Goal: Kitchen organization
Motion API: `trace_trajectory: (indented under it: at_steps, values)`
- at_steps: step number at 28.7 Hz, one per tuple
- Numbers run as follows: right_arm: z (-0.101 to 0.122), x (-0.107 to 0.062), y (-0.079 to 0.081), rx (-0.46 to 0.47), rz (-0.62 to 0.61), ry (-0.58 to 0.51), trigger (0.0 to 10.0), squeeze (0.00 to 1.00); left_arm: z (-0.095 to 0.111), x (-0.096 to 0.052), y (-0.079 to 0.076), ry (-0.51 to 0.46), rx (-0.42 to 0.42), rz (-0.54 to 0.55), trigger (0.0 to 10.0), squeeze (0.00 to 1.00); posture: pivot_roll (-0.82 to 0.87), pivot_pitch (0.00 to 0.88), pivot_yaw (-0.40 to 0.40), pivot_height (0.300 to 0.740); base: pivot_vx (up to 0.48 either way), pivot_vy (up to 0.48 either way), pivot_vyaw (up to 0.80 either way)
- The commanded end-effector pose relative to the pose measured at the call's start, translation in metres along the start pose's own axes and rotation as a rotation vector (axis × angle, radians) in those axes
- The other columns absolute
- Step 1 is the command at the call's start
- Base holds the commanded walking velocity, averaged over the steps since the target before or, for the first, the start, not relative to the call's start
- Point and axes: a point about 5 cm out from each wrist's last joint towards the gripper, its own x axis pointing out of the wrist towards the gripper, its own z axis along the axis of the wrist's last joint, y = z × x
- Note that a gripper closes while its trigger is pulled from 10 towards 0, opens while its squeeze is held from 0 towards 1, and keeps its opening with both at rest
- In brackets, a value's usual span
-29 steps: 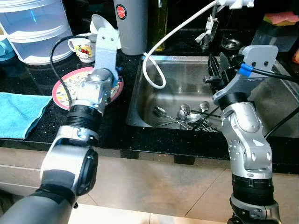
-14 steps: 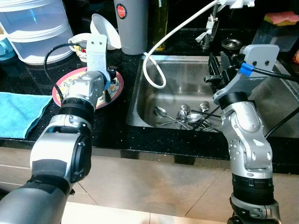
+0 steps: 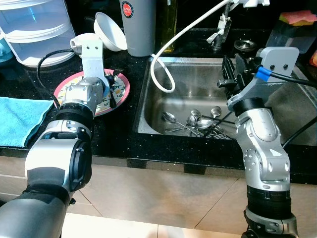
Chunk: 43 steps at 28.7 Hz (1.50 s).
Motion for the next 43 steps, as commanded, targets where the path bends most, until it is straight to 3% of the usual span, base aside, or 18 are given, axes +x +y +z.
trace_trajectory:
  at_steps: [1, 2, 3, 4, 7, 8, 9, 13, 14, 24, 25, 26, 30, 34, 43]
  values:
    - [-0.002, 0.0, 0.002, 0.005, 0.008, 0.012, 10.0, 0.0, -0.015, 0.001, 0.005, 0.07, -0.019, 0.006, 10.0, 0.0, 0.03, 0.149, 0.075, 0.74, 0.0, 0.0, 0.0]
    - [-0.002, 0.0, 0.002, 0.006, 0.009, 0.013, 10.0, 0.0, -0.017, 0.001, 0.006, 0.079, -0.021, 0.023, 10.0, 0.0, 0.03, 0.152, 0.073, 0.74, 0.0, 0.0, 0.0]
    - [-0.002, 0.0, 0.002, 0.006, 0.01, 0.014, 10.0, 0.0, -0.02, 0.001, 0.006, 0.092, -0.035, 0.024, 8.7, 0.0, 0.03, 0.152, 0.073, 0.74, 0.0, 0.0, 0.0]
    - [-0.002, 0.0, 0.002, 0.005, 0.01, 0.016, 10.0, 0.0, -0.024, 0.002, 0.005, 0.109, -0.045, 0.022, 4.4, 0.0, 0.03, 0.152, 0.073, 0.74, 0.0, 0.0, 0.0]
    - [-0.002, 0.0, 0.002, 0.005, 0.009, 0.017, 10.0, 0.0, -0.026, 0.002, 0.005, 0.12, -0.052, 0.019, 4.4, 0.0, 0.03, 0.156, 0.074, 0.74, 0.0, 0.0, 0.0]
    - [-0.002, 0.0, 0.002, 0.005, 0.009, 0.017, 10.0, 0.0, -0.03, 0.002, 0.003, 0.134, -0.06, 0.01, 1.0, 0.0, 0.03, 0.156, 0.074, 0.74, 0.0, 0.0, 0.0]
    - [-0.002, 0.0, 0.002, 0.005, 0.009, 0.017, 10.0, 0.0, -0.034, 0.002, 0.001, 0.145, -0.065, 0.007, 0.0, 0.0, 0.03, 0.156, 0.074, 0.74, 0.0, 0.0, 0.0]
    - [-0.002, -0.001, 0.002, 0.006, 0.007, 0.017, 10.0, 0.0, -0.031, 0.002, 0.0, 0.107, -0.025, 0.033, 0.0, 0.0, 0.03, 0.161, 0.076, 0.74, 0.0, 0.0, 0.0]
    - [-0.002, -0.001, 0.001, 0.005, 0.007, 0.019, 10.0, 0.0, -0.018, 0.001, 0.001, 0.021, 0.025, 0.06, 0.0, 0.0, 0.03, 0.156, 0.072, 0.74, 0.0, 0.0, 0.0]
    - [-0.001, 0.001, 0.002, 0.008, 0.01, 0.014, 10.0, 0.0, 0.02, -0.006, -0.006, -0.213, 0.076, 0.057, 0.0, 0.0, 0.03, 0.148, 0.071, 0.74, 0.0, 0.0, 0.0]
    - [-0.001, 0.001, 0.002, 0.008, 0.011, 0.014, 10.0, 0.0, 0.023, -0.007, -0.008, -0.238, 0.084, 0.047, 1.8, 0.0, 0.03, 0.148, 0.071, 0.74, 0.0, 0.0, 0.0]
    - [-0.002, 0.001, 0.002, 0.008, 0.011, 0.014, 10.0, 0.0, 0.027, -0.009, -0.012, -0.275, 0.107, 0.032, 10.0, 0.0, 0.03, 0.147, 0.07, 0.74, 0.0, 0.0, 0.0]
    - [-0.001, 0.001, 0.003, 0.009, 0.016, 0.014, 10.0, 0.0, 0.036, -0.016, -0.029, -0.359, 0.161, -0.047, 10.0, 0.0, 0.03, 0.146, 0.071, 0.74, 0.0, 0.0, 0.0]
    - [-0.001, -0.001, 0.007, 0.008, 0.051, 0.014, 10.0, 0.0, 0.037, -0.03, -0.058, -0.422, 0.208, -0.251, 10.0, 0.0, 0.02, 0.14, 0.073, 0.74, 0.0, 0.0, 0.0]
    - [0.0, 0.0, 0.008, 0.011, 0.054, 0.006, 10.0, 0.0, 0.029, -0.037, -0.075, -0.422, 0.214, -0.354, 10.0, 0.0, 0.02, 0.131, 0.073, 0.74, 0.0, 0.0, 0.0]
